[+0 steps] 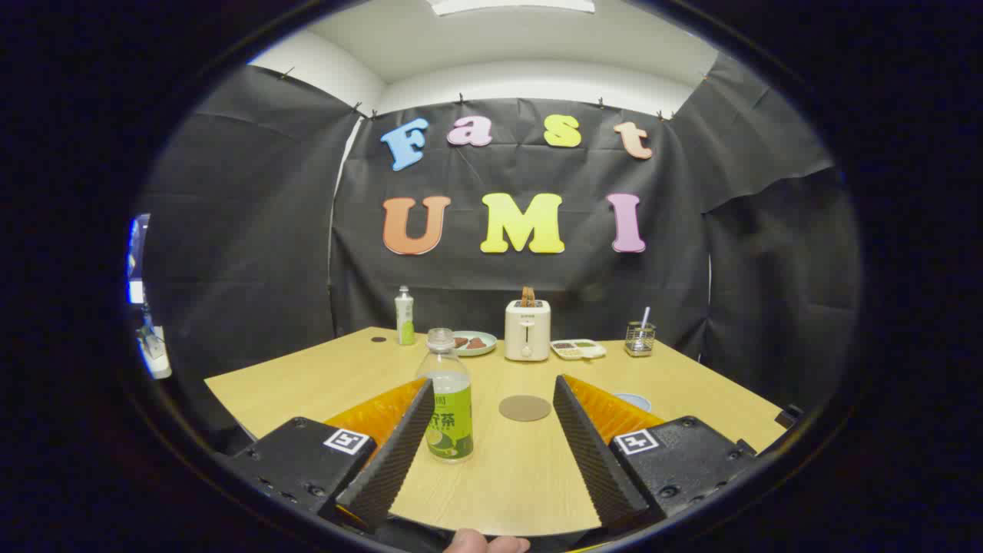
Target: Take the bottle from table, then pour the juice into the cup, finally place the bottle on the coaster
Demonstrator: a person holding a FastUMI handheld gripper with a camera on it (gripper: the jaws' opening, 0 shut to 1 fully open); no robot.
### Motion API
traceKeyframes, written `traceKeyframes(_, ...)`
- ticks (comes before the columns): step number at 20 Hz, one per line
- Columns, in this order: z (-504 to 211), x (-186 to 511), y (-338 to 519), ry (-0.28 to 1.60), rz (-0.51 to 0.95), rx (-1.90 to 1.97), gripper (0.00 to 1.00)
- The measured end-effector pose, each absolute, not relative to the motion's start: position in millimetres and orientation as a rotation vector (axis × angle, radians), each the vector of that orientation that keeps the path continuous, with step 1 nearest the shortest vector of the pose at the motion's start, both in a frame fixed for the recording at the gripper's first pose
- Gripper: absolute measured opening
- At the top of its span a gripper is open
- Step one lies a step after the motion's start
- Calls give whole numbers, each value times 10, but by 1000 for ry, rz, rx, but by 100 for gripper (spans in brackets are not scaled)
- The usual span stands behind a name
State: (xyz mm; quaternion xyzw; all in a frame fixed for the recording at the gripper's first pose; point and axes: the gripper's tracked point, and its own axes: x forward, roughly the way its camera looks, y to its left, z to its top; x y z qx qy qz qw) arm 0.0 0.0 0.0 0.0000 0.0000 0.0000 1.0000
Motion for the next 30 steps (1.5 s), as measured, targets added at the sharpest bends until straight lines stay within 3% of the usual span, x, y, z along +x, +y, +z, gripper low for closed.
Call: traceKeyframes(30,-167,234,147,44,-5,-10,100)
